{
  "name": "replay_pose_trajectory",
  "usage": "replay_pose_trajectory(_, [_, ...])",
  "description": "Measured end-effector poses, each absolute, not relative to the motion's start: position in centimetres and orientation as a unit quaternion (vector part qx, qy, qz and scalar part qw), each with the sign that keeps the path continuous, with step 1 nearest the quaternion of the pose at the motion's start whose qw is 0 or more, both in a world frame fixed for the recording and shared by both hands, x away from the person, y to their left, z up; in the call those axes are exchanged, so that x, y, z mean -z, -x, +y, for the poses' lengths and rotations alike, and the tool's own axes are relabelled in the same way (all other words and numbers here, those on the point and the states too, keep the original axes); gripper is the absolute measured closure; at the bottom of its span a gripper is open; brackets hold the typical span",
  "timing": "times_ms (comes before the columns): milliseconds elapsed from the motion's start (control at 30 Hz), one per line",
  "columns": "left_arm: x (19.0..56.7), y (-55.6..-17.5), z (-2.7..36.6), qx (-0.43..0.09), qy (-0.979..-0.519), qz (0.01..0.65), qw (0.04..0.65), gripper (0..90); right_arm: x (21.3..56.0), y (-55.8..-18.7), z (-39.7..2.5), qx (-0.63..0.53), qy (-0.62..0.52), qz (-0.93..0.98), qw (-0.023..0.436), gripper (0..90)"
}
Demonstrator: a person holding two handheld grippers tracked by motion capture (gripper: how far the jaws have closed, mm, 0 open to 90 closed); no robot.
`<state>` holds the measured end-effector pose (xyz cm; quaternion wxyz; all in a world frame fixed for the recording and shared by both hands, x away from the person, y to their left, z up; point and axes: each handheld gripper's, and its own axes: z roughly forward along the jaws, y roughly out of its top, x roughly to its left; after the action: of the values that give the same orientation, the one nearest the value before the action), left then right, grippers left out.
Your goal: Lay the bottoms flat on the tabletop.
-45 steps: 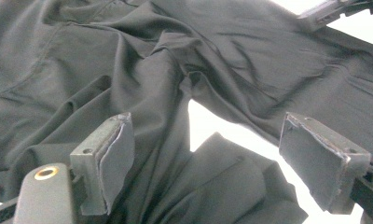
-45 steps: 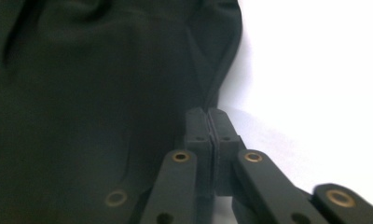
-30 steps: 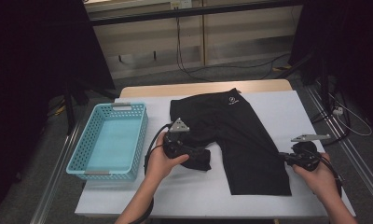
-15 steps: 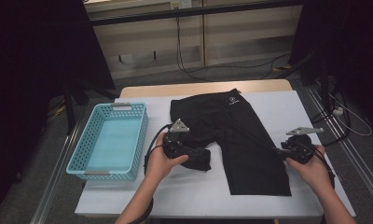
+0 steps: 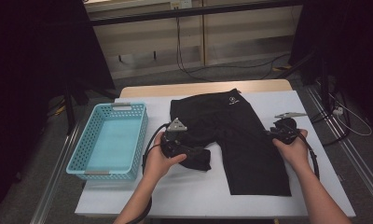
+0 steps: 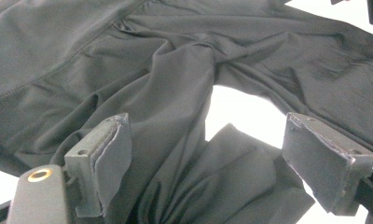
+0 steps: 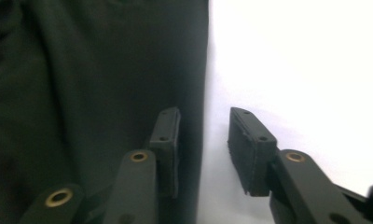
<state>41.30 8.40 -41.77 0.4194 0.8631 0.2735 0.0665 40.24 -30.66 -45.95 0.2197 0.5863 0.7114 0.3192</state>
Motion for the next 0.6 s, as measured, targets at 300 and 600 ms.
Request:
replay_pose_trajectory(300, [41.7, -41.4, 9.0, -0.071, -0.859, 0.280, 0.422, 16.4, 45.9, -40.1, -31.2, -0.338, -0.587, 0.709, 0.197, 90.0])
replay_pose_trajectory(600, [41.4, -41.4, 9.2, -0.074, -0.858, 0.281, 0.423, 16.4, 45.8, -38.7, -33.0, -0.333, -0.599, 0.701, 0.198, 90.0])
